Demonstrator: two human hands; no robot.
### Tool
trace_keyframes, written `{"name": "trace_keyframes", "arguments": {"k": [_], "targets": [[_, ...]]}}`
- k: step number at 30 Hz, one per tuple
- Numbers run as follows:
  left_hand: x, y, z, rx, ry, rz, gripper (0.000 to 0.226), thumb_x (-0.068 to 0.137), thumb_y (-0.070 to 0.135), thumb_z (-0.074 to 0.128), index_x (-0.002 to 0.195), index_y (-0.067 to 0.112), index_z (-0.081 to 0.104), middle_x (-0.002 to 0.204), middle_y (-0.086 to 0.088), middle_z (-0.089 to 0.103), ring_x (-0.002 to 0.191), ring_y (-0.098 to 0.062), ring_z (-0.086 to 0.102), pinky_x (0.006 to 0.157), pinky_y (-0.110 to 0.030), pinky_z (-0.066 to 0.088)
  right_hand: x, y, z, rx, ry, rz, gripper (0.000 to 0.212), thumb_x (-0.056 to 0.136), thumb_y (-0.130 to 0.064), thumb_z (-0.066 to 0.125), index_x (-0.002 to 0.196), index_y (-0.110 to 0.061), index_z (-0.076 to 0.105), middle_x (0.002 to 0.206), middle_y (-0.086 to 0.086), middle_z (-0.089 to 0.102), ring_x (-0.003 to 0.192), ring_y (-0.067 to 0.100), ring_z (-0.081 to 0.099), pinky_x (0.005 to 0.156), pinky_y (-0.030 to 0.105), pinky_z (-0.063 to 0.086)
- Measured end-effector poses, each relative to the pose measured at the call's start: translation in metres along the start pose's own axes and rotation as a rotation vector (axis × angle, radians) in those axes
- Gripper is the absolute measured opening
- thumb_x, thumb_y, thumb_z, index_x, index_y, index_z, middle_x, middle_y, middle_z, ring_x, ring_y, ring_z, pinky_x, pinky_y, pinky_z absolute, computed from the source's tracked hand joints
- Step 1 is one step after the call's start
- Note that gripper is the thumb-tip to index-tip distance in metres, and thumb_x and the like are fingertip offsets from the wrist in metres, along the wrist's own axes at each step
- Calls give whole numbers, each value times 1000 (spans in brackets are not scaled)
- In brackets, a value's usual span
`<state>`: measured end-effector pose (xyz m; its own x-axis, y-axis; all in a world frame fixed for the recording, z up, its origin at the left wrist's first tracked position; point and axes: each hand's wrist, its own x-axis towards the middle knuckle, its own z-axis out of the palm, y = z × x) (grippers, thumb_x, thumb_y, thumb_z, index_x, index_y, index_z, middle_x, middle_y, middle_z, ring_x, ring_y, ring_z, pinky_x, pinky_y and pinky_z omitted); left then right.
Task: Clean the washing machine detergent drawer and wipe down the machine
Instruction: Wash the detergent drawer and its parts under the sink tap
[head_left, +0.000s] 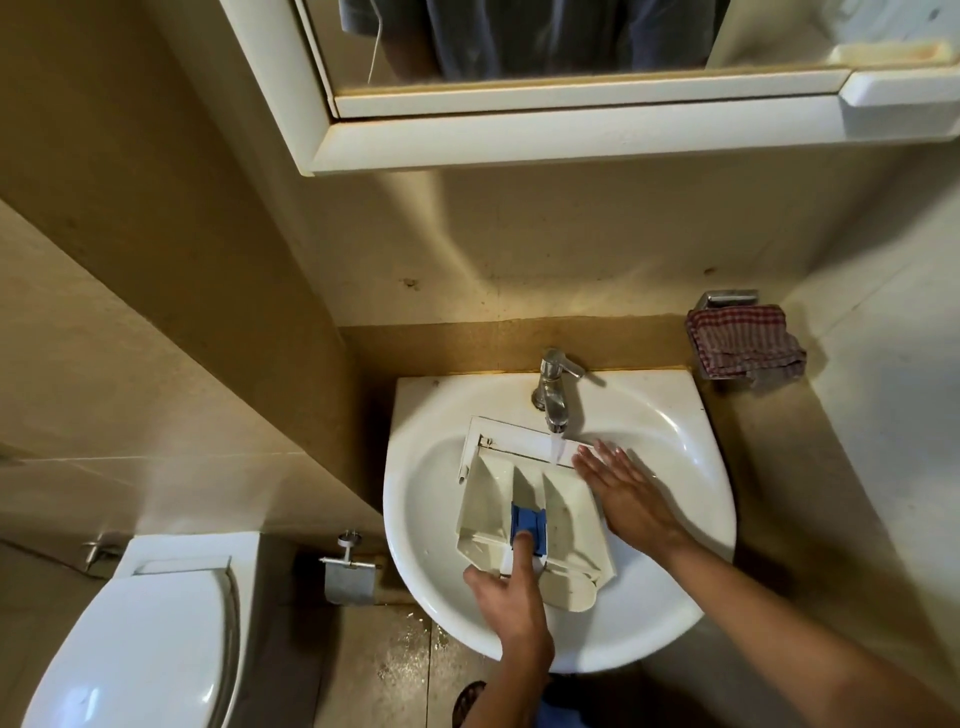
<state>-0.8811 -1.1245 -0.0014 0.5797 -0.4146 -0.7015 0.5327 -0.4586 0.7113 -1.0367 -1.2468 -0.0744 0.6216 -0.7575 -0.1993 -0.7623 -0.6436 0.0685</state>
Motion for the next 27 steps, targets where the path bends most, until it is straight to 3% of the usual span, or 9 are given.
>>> {"name": "trace_keyframes", "arguments": {"k": [4, 6, 8, 9, 11, 14, 17, 22, 27], "targets": [[0, 7, 3, -31, -52, 23, 36, 81, 12, 75, 99, 10, 43, 94, -20, 62, 73, -27, 64, 77, -49, 58, 34, 10, -9, -305, -136, -144, 56, 79, -16, 41, 132, -4, 55, 136, 13, 55, 128, 25, 51, 120, 37, 1], [0, 8, 2, -27, -66, 38, 36, 81, 11, 74, 97, 11, 42, 90, -20, 62, 70, -27, 63, 75, -50, 58, 49, 18, -18, -454, -107, -241, 74, 77, -8, 40, 148, 0, 22, 147, 12, 43, 135, 22, 43, 120, 35, 2], [-1, 7, 0, 11, -59, 30, 35, 81, 12, 75, 95, 8, 42, 84, -16, 61, 68, -26, 62, 76, -51, 58, 63, 27, -19, -464, -14, -448, 84, 82, 2, 30, 147, -11, -21, 161, 4, 5, 145, 16, 16, 118, 30, 6], [-3, 6, -1, 18, -49, 18, 35, 81, 14, 75, 95, 7, 43, 82, -14, 61, 69, -26, 61, 77, -53, 57, 67, 23, -27, -420, -85, -471, 86, 85, 5, 31, 147, -15, -25, 160, -1, -9, 146, 13, 7, 117, 27, 11], [-6, 3, -1, -3, -20, -8, 36, 80, 16, 76, 93, 7, 44, 83, -14, 61, 73, -28, 62, 79, -55, 56, 73, 11, -34, -438, -71, -540, 79, 88, 5, 32, 151, -16, -10, 158, -6, -15, 146, 9, 2, 111, 24, 23], [-7, 4, -1, -13, 20, -16, 36, 80, 19, 76, 93, 6, 45, 80, -12, 60, 74, -28, 61, 82, -52, 55, 72, 6, -29, -448, -84, -483, 73, 82, -2, 43, 150, -22, 25, 157, -10, 20, 142, 7, 24, 110, 23, 27], [-4, 5, -5, -34, 23, -6, 35, 83, 19, 74, 94, 3, 45, 70, -8, 58, 69, -24, 58, 84, -51, 52, 59, 20, -37, -257, -223, -458, 85, 58, 0, 64, 140, -15, 46, 145, 0, 46, 132, 13, 45, 109, 33, 29], [-1, 4, -11, -50, 15, 5, 31, 82, 20, 74, 96, 9, 48, 76, -13, 62, 71, -25, 61, 78, -45, 54, 24, 23, -21, 281, -187, -252, 53, 99, -18, 28, 151, -22, 21, 155, -11, 13, 145, 7, 9, 118, 38, -1], [1, -2, -8, -98, 31, -2, 33, 84, 20, 72, 102, 6, 48, 100, -25, 63, 72, -24, 62, 67, -32, 51, 12, -12, -31, 1080, -367, 212, 55, 103, -22, 38, 152, -24, 14, 157, -15, -1, 145, 4, -8, 116, 26, 0]]}}
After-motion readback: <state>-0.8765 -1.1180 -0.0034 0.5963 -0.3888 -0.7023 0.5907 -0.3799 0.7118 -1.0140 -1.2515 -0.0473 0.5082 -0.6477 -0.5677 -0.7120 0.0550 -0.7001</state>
